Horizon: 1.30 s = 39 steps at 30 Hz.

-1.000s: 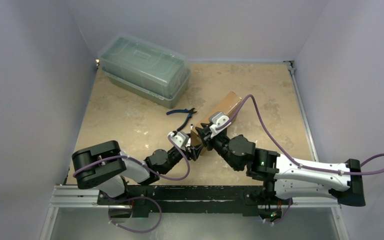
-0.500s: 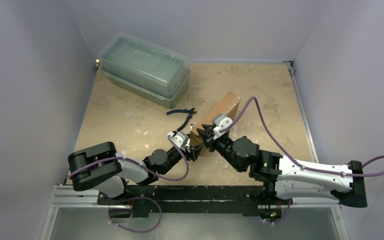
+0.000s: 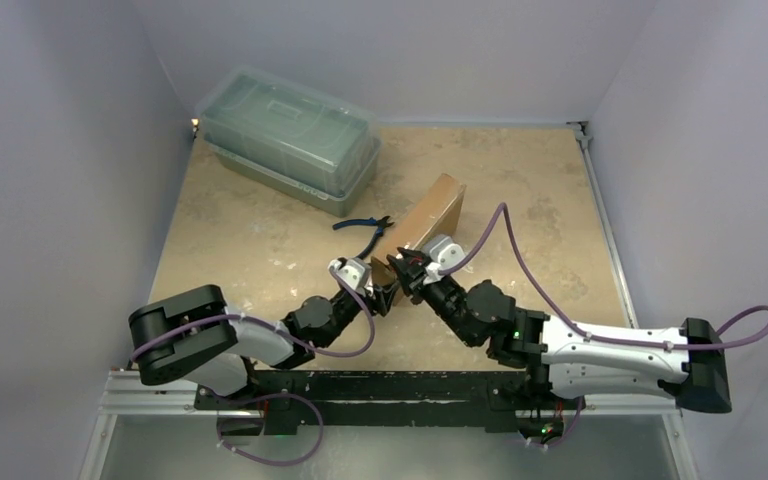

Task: Unpack the express box

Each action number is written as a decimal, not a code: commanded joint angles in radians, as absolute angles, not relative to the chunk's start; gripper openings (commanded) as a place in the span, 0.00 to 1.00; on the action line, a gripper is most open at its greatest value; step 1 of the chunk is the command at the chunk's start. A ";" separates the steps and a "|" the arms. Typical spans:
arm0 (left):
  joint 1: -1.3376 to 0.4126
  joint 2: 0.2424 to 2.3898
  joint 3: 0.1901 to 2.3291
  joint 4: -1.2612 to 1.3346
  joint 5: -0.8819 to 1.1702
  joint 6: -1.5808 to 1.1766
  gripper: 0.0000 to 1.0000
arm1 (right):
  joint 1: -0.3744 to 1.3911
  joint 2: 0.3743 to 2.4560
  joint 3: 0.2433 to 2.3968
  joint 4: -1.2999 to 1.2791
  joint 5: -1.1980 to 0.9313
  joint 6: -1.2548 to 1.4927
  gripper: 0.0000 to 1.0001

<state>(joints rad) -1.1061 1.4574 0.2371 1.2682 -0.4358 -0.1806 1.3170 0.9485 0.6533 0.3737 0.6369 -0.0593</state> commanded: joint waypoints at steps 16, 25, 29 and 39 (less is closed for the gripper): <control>-1.096 1.418 0.182 1.309 -0.472 -0.216 0.18 | 1.324 0.869 0.453 0.428 0.581 -0.120 0.00; -1.095 1.398 0.184 1.297 -0.448 -0.203 0.18 | 1.324 0.865 0.448 0.420 0.608 -0.124 0.00; -1.086 1.381 0.163 1.295 -0.451 -0.205 0.17 | 1.324 0.763 0.421 0.413 0.608 -0.147 0.00; -1.066 1.354 0.145 1.309 -0.371 -0.264 0.17 | 1.324 0.889 0.327 0.648 0.580 -0.223 0.00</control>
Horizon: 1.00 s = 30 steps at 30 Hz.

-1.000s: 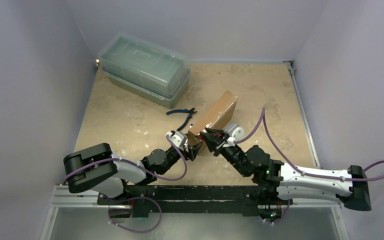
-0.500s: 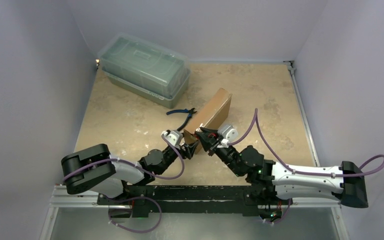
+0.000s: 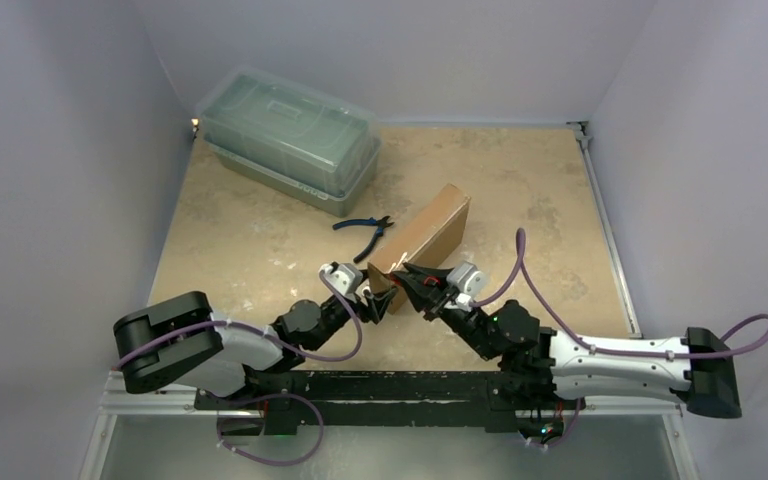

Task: Unpack the express box

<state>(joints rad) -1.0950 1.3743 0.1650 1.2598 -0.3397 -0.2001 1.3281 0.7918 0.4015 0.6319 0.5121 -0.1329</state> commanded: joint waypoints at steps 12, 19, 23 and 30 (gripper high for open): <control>-1.066 1.360 0.174 1.250 -0.329 -0.233 0.15 | 1.324 0.855 0.347 0.696 0.660 -0.223 0.00; -1.069 1.381 0.224 1.144 -0.344 -0.193 0.13 | 1.326 0.864 0.637 0.466 0.742 -0.141 0.00; -1.087 1.397 0.257 1.093 -0.362 -0.168 0.12 | 1.333 0.877 0.746 0.380 0.750 -0.111 0.00; -1.099 1.437 0.277 1.069 -0.374 -0.159 0.12 | 1.360 0.874 0.858 0.271 0.810 -0.118 0.00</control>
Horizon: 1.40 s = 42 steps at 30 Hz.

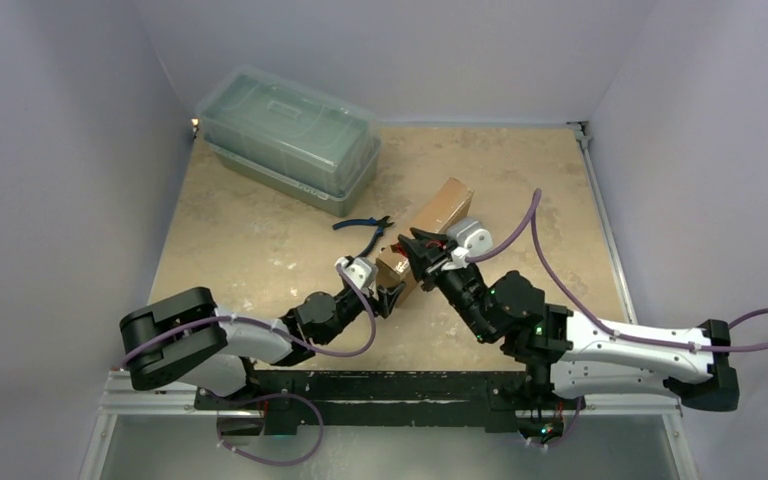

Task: Unpack the express box

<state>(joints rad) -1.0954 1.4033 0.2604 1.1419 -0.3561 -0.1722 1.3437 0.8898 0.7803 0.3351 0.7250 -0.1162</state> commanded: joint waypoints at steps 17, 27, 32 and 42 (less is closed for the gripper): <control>-1.088 1.148 0.232 0.707 -0.417 -0.070 0.17 | 1.359 0.652 0.783 0.158 1.068 -0.036 0.00; -1.088 1.032 0.277 0.545 -0.400 -0.221 0.72 | 1.360 0.661 0.794 0.133 1.069 -0.031 0.00; -1.088 0.918 0.352 0.331 -0.329 -0.370 0.92 | 1.359 0.660 0.827 0.073 1.143 -0.026 0.00; -1.088 0.789 0.646 -0.153 -0.370 -0.521 0.97 | 1.359 0.631 0.805 0.006 1.241 0.031 0.00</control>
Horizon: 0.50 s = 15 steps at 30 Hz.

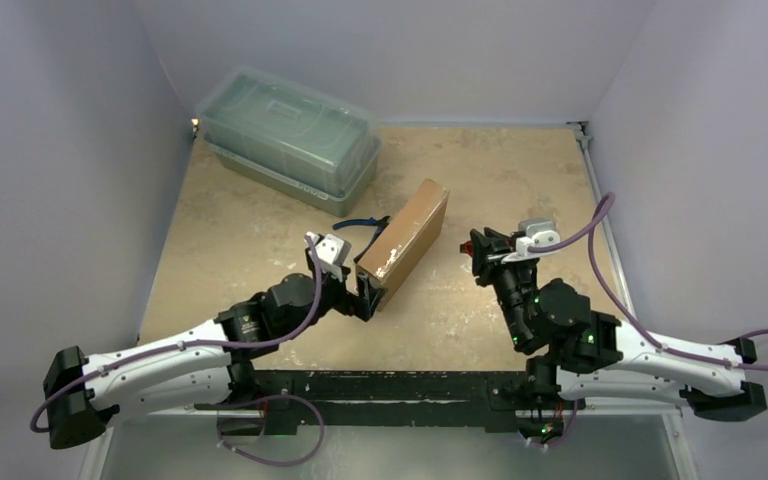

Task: Unpack the express box

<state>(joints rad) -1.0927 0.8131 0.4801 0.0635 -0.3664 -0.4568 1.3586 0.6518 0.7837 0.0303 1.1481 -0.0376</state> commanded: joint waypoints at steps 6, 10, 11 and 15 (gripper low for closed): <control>-1.083 0.965 0.966 -0.249 -0.422 -0.479 0.98 | 1.335 0.615 0.790 -0.042 1.303 0.103 0.00; -1.042 1.156 1.170 -0.283 -0.464 -0.465 0.98 | 1.166 0.666 0.763 -0.055 1.158 0.157 0.00; -1.032 1.205 1.210 -0.278 -0.465 -0.462 0.98 | 1.105 0.685 0.762 -0.092 1.092 0.197 0.00; -0.997 1.430 1.389 -0.330 -0.494 -0.484 0.99 | 0.921 0.750 0.775 -0.195 0.920 0.349 0.00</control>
<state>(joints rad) -1.0290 1.2575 1.2484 -0.2390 -0.4492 -0.4782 1.0382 0.7006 0.7757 -0.1032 1.0973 0.1837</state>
